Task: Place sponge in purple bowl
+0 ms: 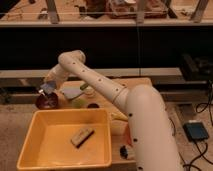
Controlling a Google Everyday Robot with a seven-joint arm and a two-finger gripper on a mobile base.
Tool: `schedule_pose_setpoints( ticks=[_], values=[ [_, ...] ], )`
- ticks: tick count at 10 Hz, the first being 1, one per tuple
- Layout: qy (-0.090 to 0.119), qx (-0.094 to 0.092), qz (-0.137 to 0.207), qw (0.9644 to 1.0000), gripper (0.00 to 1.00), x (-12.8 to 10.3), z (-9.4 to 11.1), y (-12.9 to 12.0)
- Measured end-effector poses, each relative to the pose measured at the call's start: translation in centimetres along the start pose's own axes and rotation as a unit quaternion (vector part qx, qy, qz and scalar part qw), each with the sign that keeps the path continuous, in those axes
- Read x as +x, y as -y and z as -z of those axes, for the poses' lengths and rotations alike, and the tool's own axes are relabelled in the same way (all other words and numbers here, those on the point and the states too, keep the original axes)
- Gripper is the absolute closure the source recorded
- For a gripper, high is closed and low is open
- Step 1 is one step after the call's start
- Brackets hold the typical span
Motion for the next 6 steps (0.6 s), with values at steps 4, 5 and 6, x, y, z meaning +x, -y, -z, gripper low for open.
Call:
schedule_pose_setpoints(
  ticks=[4,5,6],
  values=[
    [0.033,-0.018,0.017,0.9992,0.62,-1.6,-2.0,-0.1],
    [0.038,-0.022,0.019,0.9988,0.53,-1.9,-2.5,-0.1],
    [0.045,-0.026,0.02,0.9985,0.41,-2.2,-3.0,-0.3]
  ],
)
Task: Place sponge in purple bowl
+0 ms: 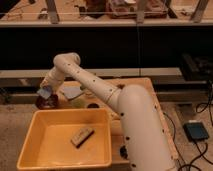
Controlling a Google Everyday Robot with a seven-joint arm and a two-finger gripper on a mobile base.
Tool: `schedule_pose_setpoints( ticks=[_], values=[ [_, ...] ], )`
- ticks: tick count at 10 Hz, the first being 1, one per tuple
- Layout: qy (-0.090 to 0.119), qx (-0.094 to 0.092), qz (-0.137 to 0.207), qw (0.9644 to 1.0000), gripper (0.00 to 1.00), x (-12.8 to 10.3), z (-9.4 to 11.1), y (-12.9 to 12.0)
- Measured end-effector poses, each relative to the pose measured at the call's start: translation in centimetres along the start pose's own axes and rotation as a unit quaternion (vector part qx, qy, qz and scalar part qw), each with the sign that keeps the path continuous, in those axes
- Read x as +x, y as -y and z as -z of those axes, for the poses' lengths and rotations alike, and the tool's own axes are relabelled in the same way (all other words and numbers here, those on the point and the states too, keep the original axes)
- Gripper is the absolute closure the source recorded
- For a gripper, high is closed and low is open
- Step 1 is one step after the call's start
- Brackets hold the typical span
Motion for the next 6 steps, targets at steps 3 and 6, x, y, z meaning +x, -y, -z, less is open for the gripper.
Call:
schedule_pose_setpoints(
  ticks=[3,6],
  values=[
    [0.015,-0.004,0.002,0.9999,0.2,-0.32,-0.38,-0.33],
    [0.019,-0.005,0.005,0.9998,0.2,-0.65,-0.51,-0.11]
  ],
)
